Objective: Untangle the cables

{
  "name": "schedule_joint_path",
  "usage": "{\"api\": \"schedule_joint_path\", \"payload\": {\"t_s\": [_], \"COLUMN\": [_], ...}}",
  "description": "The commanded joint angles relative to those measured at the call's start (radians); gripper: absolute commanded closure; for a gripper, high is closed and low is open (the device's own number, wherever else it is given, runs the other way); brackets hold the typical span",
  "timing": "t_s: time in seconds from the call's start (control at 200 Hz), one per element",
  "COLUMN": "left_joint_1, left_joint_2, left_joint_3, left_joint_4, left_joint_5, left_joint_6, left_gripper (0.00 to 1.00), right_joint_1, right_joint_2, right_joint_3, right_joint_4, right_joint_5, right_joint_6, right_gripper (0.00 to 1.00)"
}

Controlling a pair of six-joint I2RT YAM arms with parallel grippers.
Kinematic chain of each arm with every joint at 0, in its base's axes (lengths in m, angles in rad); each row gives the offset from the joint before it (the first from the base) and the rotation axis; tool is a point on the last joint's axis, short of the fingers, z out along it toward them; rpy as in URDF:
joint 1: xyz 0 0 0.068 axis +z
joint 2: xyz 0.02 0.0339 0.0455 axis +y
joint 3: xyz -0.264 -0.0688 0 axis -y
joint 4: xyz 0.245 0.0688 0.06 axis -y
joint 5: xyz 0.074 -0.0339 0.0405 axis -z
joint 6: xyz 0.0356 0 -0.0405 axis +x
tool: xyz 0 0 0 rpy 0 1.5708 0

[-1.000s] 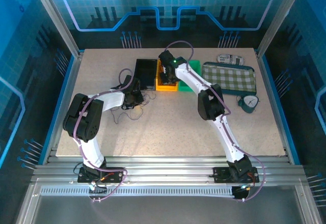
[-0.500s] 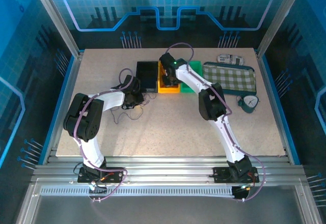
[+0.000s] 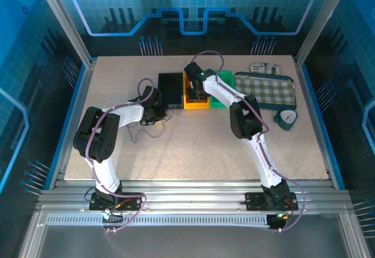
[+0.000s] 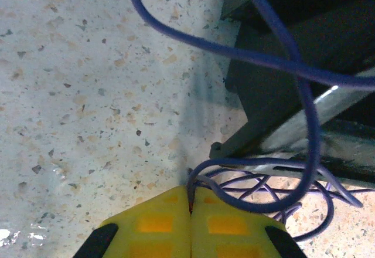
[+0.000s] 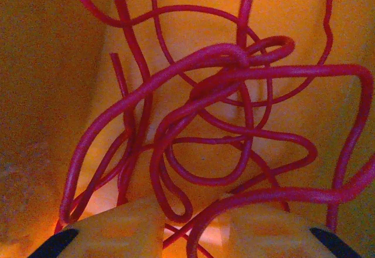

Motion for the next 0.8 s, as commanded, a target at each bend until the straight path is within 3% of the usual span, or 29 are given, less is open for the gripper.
{"api": "schedule_joint_path", "payload": {"t_s": [0.0, 0.796], "left_joint_1": [-0.004, -0.005], "left_joint_2": [0.028, 0.034], "left_joint_3": [0.016, 0.021], "left_joint_4": [-0.025, -0.024], "left_joint_5": [0.037, 0.049], "left_joint_6": [0.024, 0.026], "left_gripper": [1.00, 1.00], "right_joint_1": [-0.009, 0.010], "right_joint_2": [-0.056, -0.169], "right_joint_3": [-0.021, -0.054], "right_joint_4": [0.022, 0.078], "right_joint_5": [-0.028, 0.042], "right_joint_6": [-0.014, -0.019], "right_gripper": [0.68, 0.55]}}
